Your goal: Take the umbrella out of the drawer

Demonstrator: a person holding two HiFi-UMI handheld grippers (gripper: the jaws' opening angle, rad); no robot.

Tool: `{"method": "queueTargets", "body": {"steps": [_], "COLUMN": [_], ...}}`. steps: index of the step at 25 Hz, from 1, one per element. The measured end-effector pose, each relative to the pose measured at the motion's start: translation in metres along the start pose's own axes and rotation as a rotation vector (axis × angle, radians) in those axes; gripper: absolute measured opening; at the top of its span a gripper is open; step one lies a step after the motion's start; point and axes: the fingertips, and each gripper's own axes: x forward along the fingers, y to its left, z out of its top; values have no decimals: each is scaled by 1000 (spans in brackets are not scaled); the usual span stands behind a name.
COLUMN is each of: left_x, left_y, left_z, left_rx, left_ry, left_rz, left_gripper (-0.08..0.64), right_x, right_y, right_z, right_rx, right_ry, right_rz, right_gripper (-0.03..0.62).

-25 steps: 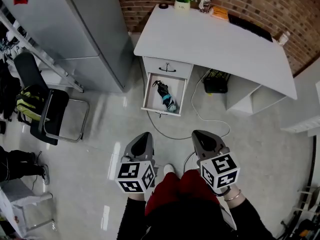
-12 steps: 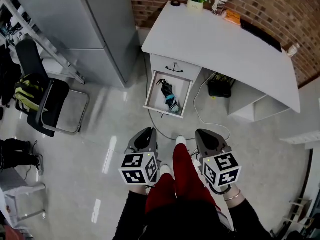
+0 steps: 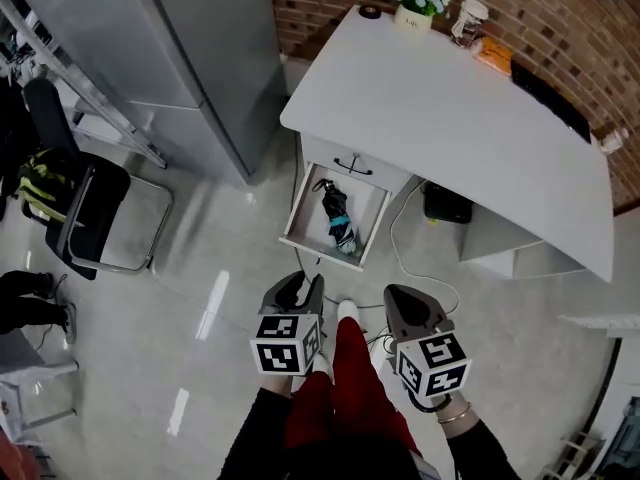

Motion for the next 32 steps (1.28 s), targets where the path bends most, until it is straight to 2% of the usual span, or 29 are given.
{"method": "queueTargets", "body": {"steps": [6, 16, 21, 25, 32], "left_x": [84, 210, 250, 276, 319], "left_y": [3, 31, 50, 63, 75], "left_z": [-9, -62, -87, -104, -123], "left_rx": [-34, -153, -214, -216, -257], "left_ry": [51, 116, 137, 168, 209], "left_rz": [1, 32, 65, 99, 108], "left_gripper": [153, 199, 229, 256, 268], "right_x": [55, 141, 177, 198, 228], "right_y": [-36, -77, -86, -88, -100], "right_z": [-24, -92, -120, -139, -159], "right_rx": [31, 16, 19, 13, -18], "right_ry": [61, 181, 219, 254, 298], "right_rz": [21, 37, 41, 53, 69], "right_gripper": [-2, -2, -2, -2, -2]}}
